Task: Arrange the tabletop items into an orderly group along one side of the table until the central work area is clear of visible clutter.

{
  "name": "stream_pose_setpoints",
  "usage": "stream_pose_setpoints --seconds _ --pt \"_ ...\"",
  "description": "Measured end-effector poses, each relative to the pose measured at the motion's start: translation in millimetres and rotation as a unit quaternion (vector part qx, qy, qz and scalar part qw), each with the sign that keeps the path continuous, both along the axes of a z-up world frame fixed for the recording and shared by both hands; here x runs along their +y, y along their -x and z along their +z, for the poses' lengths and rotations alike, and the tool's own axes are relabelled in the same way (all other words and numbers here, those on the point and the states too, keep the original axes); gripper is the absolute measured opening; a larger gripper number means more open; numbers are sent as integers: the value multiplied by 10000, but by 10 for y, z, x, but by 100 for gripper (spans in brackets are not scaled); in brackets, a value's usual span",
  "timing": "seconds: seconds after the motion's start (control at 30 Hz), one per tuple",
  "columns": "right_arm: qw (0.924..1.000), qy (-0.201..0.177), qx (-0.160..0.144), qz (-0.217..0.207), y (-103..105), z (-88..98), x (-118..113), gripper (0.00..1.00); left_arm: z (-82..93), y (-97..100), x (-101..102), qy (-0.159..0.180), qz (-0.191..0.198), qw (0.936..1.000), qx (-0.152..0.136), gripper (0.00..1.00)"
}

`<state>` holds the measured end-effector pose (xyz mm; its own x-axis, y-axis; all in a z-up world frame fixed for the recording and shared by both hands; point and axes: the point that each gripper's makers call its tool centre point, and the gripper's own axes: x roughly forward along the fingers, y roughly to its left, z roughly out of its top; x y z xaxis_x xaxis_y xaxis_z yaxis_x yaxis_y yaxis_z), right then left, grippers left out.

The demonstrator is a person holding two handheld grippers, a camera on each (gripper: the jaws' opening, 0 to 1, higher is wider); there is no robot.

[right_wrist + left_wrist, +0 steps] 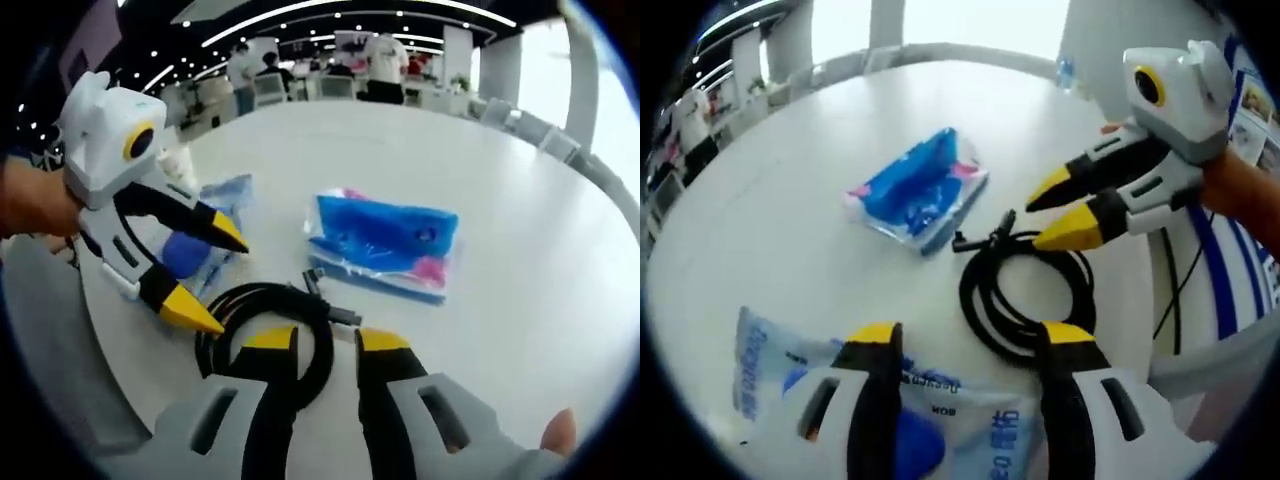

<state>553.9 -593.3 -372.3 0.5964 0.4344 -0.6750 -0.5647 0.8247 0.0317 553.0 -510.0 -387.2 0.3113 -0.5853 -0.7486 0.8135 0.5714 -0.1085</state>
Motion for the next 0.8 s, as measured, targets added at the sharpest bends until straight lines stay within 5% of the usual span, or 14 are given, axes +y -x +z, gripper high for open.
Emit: stream_pose_setpoints --seconds 0.47,0.8 --pt "9997 -65 -228 68 15 91 100 48 169 51 -11 479 -154 9987 -6 79" --pt "9978 -218 -537 -306 -48 199 42 94 275 107 11 699 -220 9973 16 91"
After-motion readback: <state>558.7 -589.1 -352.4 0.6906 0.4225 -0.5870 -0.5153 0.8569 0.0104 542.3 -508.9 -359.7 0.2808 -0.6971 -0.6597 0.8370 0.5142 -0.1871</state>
